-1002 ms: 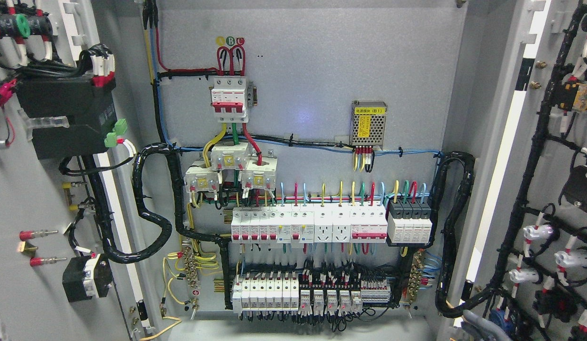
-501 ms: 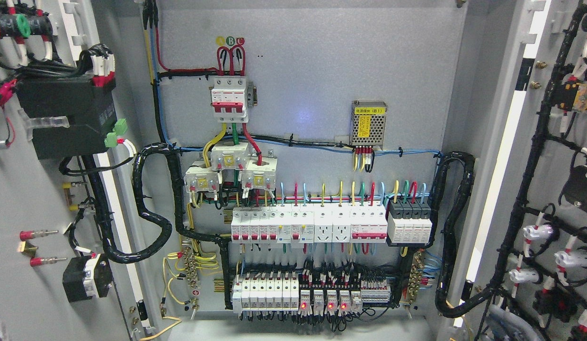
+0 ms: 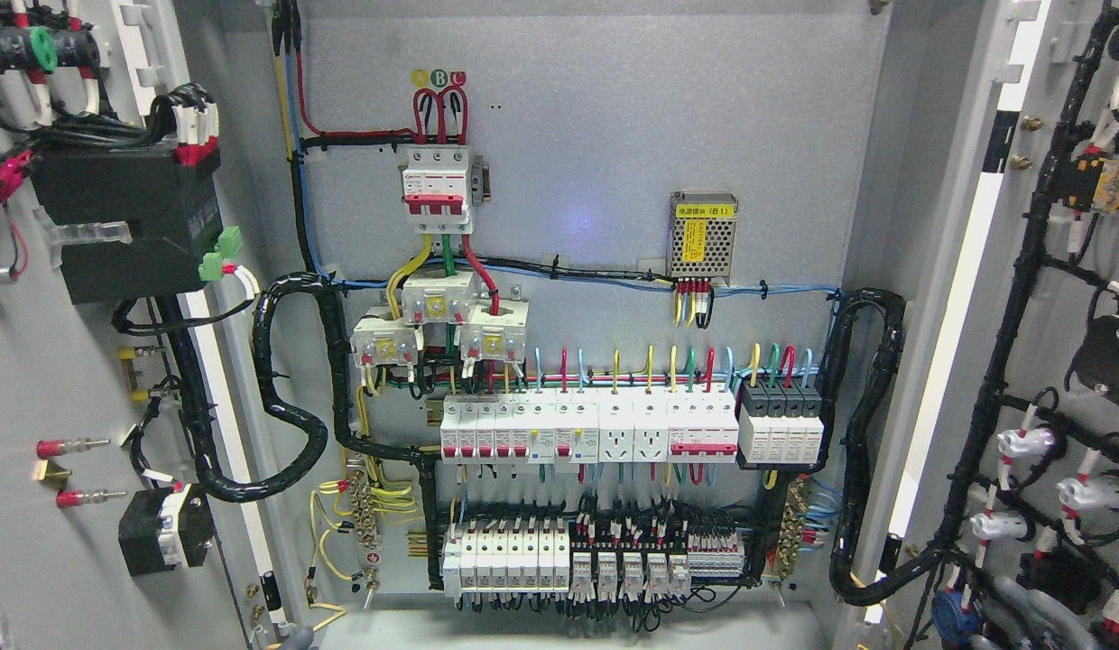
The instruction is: Open door with both hands
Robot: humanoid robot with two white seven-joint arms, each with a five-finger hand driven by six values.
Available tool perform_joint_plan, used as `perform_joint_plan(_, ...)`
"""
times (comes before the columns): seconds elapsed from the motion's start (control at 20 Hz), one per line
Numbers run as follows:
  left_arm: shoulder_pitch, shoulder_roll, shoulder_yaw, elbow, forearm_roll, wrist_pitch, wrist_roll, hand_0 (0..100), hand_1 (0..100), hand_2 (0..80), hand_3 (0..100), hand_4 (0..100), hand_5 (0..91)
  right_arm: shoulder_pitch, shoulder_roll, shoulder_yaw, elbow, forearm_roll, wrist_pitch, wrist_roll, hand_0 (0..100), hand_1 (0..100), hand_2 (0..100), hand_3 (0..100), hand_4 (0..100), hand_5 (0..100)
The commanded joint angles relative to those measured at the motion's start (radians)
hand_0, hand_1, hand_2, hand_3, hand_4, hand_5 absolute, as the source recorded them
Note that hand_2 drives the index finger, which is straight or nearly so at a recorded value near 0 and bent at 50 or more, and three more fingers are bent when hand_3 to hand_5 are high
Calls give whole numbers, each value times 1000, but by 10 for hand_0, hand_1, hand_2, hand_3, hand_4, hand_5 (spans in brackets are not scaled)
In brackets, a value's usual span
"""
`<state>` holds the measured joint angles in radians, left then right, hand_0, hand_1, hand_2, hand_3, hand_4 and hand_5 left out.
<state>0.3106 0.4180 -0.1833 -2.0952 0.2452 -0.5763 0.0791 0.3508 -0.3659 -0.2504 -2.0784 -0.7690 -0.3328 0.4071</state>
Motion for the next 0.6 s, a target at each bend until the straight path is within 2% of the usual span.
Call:
perform_joint_plan(0.0,-18,7,33,-6,3,6,1,0,0,0,0,0,0,14,1,-73,23,-27,0,2,0,0,0,0,0,0)
perform_joint_plan(0.35,-21,10,54,-5,3,7,1,0,0,0,0,0,0,31,-2,-112,37,-39,0,4,0,0,0,0,0,0)
perform_joint_plan(0.55,-19,45,88,-3,51,7,1,0,0,0,0,0,0,31,-8,-128,66,-55,0,4,0,0,0,0,0,0)
